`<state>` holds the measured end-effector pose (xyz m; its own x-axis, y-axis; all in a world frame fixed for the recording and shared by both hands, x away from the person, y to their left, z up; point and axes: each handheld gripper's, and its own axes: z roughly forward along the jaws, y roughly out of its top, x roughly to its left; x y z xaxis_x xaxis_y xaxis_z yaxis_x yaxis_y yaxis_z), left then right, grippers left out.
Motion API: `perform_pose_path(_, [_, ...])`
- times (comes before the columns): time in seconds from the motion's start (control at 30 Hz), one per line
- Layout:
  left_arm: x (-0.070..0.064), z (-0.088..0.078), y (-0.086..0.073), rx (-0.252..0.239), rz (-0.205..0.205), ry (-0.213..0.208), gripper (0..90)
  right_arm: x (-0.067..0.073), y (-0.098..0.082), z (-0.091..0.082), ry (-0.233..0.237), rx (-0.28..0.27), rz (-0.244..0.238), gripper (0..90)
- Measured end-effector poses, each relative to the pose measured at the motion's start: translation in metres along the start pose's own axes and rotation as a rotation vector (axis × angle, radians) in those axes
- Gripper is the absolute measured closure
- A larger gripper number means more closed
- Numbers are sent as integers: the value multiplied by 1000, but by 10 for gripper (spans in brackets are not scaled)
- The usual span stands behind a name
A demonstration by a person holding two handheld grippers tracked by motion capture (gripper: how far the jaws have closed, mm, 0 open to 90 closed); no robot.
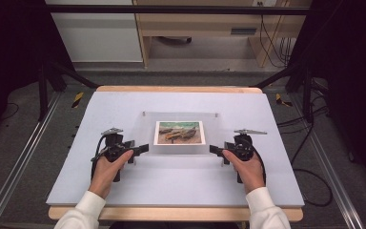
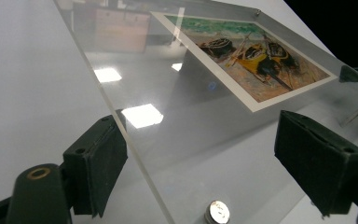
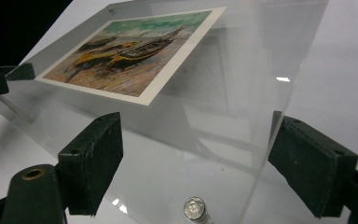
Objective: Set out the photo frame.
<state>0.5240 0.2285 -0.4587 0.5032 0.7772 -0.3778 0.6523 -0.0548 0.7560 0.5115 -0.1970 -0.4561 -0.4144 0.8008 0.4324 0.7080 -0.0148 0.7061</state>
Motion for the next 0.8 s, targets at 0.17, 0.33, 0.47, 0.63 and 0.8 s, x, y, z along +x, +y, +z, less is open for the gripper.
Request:
perform_pose_path(0.17, [-1,6,5,-16,23,20,165,-4,5,2,-14,-28,-17,199])
perform_pose_path(0.33, [-4,3,3,-24,44,26,165,-1,2,1,-23,-42,-35,201])
perform_pose_path(0.47, [-7,-1,0,-30,61,32,179,2,-1,-2,-31,-55,-61,201])
perform_pose_path(0.63, [-10,-7,-5,-52,74,33,208,6,-6,-6,-41,-74,-95,205])
perform_pose_path(0.8, [-18,-15,-12,-68,113,55,232,14,-12,-13,-69,-87,-147,212])
